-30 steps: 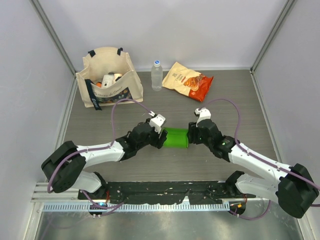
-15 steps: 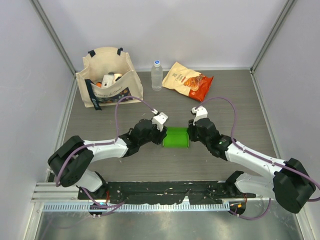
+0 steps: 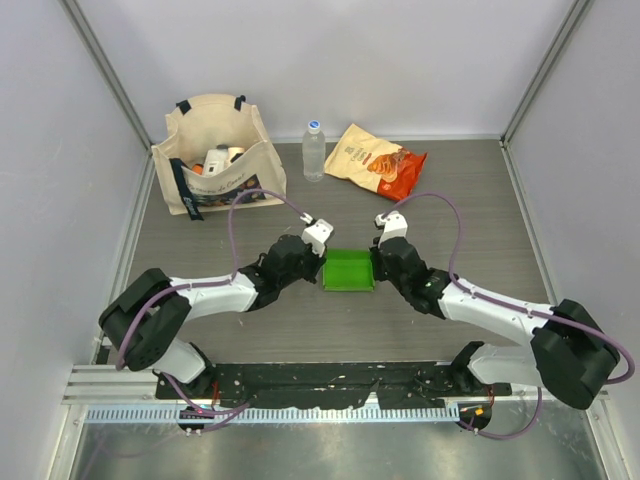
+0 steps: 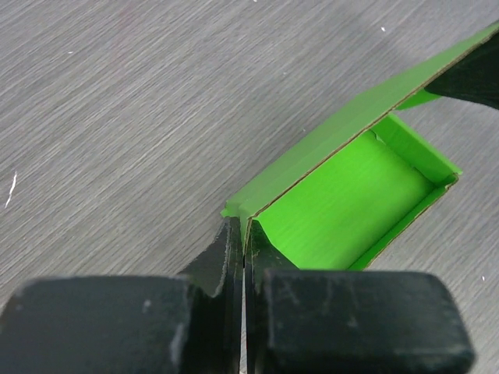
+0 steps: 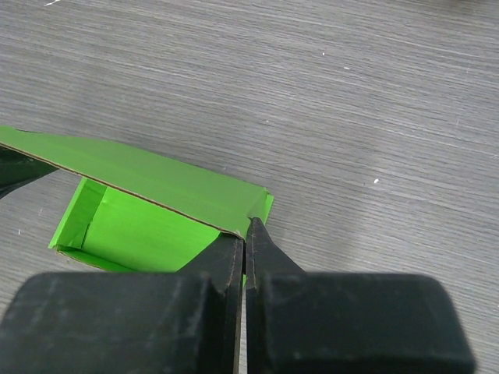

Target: Fold the paper box

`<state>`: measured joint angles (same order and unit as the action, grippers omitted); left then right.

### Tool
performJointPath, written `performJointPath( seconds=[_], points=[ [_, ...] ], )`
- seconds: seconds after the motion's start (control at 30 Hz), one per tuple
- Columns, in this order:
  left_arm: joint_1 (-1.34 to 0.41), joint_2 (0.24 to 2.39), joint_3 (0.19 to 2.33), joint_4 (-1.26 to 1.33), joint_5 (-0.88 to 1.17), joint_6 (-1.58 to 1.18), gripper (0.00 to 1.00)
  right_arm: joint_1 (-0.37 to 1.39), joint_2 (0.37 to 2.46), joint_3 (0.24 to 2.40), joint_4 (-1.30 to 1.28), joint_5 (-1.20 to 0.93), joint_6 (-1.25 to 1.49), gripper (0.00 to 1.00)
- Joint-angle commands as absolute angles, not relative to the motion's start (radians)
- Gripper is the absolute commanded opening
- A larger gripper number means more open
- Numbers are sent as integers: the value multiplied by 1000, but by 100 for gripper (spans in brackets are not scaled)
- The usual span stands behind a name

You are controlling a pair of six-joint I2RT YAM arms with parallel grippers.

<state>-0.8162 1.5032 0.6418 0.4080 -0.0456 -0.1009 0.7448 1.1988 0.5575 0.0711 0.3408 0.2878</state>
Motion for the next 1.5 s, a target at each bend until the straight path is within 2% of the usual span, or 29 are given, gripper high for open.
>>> performJointPath(
  seconds=[0.0, 0.3, 0.63, 1.47],
  points=[
    [-824, 1497, 683, 477, -113, -176, 0, 813, 1239, 598, 139, 428, 380, 1],
    [-839, 1517, 729, 525, -331, -245, 0, 891, 1331, 676, 180, 667, 500, 1],
    [-844, 1558, 672, 626, -374, -325, 0, 894, 1428, 769, 91, 782, 686, 1],
    [-991, 1600, 508, 816, -563, -406, 0, 1043, 1473, 489, 482, 953, 565, 1]
  ],
)
